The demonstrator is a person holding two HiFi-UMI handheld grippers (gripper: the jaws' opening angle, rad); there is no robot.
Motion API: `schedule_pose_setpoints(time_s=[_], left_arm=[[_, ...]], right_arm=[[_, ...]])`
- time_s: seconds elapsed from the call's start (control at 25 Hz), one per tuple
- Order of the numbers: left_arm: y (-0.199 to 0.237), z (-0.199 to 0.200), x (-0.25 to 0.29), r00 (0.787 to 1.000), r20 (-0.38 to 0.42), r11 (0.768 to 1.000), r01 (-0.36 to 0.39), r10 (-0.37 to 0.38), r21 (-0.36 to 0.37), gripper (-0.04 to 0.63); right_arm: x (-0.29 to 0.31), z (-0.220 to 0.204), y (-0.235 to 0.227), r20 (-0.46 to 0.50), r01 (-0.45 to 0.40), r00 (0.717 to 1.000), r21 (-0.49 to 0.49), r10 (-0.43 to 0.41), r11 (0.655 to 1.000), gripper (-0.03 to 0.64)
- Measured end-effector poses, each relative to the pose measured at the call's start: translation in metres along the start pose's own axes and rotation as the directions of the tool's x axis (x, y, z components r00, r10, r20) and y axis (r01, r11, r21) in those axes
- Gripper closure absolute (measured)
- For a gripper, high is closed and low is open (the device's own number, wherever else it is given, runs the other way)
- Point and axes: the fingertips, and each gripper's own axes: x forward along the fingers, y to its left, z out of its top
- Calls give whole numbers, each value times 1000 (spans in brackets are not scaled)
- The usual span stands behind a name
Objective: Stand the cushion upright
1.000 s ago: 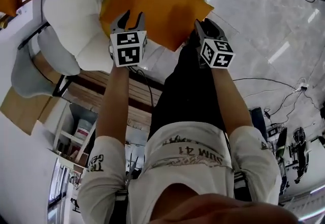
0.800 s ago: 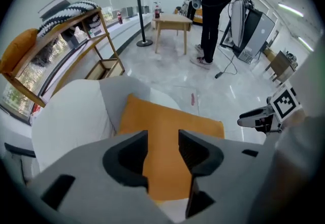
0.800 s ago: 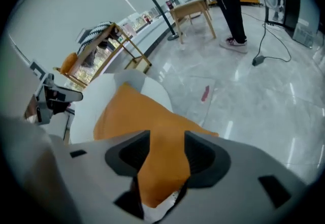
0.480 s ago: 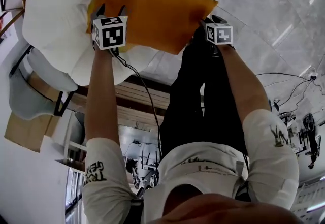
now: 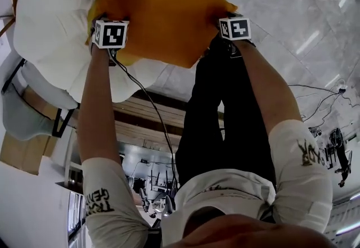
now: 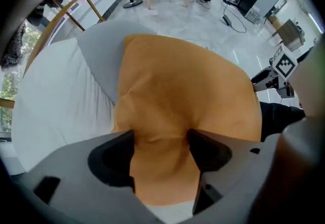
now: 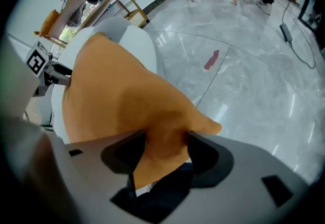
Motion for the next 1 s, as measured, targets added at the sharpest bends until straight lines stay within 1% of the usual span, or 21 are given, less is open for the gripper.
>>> schedule_pose_setpoints(time_s=[0.08,0.16,0.24,0.36,0.44,0.52,0.56,0.64,0.68,0.72,0.84,0.92,1.0], left_arm=[[-4,2,8,1000,-17,1000,12,-12,13,262],[-9,6,15,999,-23,1000,26,-26,10,262],[-12,9,19,999,-22,999,33,-33,7,265],[-10,11,18,1000,-5,1000,29,-29,10,276],[-11,8,19,999,9,999,32,-32,-2,289],[-14,8,17,999,28,999,27,-27,-17,320],[-17,9,15,999,46,1000,19,-18,-23,364],[-21,11,8,996,92,999,-5,8,-32,472],[-22,10,5,993,114,999,-16,20,-39,513],[-23,8,2,991,133,999,-23,28,-45,536],[-20,5,-9,984,177,999,-30,38,-45,558],[-17,-1,-18,981,189,998,-37,45,-44,560],[-16,-8,-28,979,194,998,-46,55,-51,561]], right_arm=[[8,-2,-1,-31,-37,999,29,38,999,359],[11,-1,-4,-52,-69,996,24,71,997,359],[12,1,-7,-65,-87,994,-13,86,996,359],[14,3,-4,-69,-93,994,-74,88,993,367],[14,2,-1,-76,-97,993,-97,89,991,404],[12,1,2,-91,-95,992,-130,84,987,461],[11,1,4,-99,-91,992,-153,76,984,496],[9,1,9,-113,-84,992,-190,63,978,560],[8,0,12,-118,-86,991,-197,63,977,571],[6,0,13,-122,-93,990,-195,70,976,574],[-8,-1,18,-126,-130,986,-193,107,973,578],[-21,-2,24,-127,-145,985,-223,119,964,580],[-33,-3,30,-123,-143,985,-227,117,963,580]])
